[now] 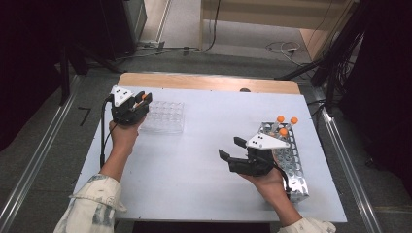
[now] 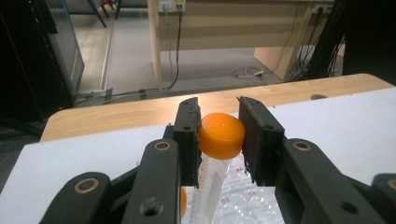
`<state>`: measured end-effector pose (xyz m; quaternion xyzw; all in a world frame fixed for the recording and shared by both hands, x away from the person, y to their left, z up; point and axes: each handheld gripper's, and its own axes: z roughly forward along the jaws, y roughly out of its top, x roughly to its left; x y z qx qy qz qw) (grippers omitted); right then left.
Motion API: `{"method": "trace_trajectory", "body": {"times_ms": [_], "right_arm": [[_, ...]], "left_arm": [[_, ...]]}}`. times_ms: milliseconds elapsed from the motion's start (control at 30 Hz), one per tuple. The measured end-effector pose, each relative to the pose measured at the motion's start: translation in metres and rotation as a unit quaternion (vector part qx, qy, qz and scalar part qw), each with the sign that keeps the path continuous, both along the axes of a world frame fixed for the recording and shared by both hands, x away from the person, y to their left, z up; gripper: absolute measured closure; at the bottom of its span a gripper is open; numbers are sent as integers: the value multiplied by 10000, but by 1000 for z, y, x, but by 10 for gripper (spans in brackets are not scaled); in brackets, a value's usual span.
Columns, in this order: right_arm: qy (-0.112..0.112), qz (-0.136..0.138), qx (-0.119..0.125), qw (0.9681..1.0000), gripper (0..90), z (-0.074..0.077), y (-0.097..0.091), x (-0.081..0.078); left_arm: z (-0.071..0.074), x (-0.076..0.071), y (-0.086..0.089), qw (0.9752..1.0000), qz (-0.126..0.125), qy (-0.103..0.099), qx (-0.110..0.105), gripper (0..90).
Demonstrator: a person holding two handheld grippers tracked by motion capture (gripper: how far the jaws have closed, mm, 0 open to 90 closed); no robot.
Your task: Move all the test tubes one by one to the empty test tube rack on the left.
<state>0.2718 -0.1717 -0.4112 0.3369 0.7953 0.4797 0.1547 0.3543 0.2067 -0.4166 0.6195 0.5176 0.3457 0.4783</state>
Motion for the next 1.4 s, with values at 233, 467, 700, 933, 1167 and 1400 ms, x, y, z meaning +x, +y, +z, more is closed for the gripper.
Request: {"method": "trace_trajectory", "body": {"times_ms": [233,467,700,933,1167,1400], "right_arm": [[3,-8,-3,10000,290,-1,0,0],[19,-23,-9,10000,290,-1,-1,1],[-7,-17,1,10000,289,-2,-1,1],[-32,-81,39,10000,285,0,-6,0],[-73,-208,78,9997,281,2,-17,-2],[-121,-496,117,9986,256,4,-38,-5]], "left_arm": [[-7,0,-1,9999,37,85,98,691],[-11,-1,-2,9998,46,83,154,670],[-12,0,1,9997,182,156,65,376],[-8,-7,3,9989,326,284,-200,141],[-9,-34,-1,9980,317,237,-499,103],[-8,-55,-13,9987,36,217,-451,109]]}}
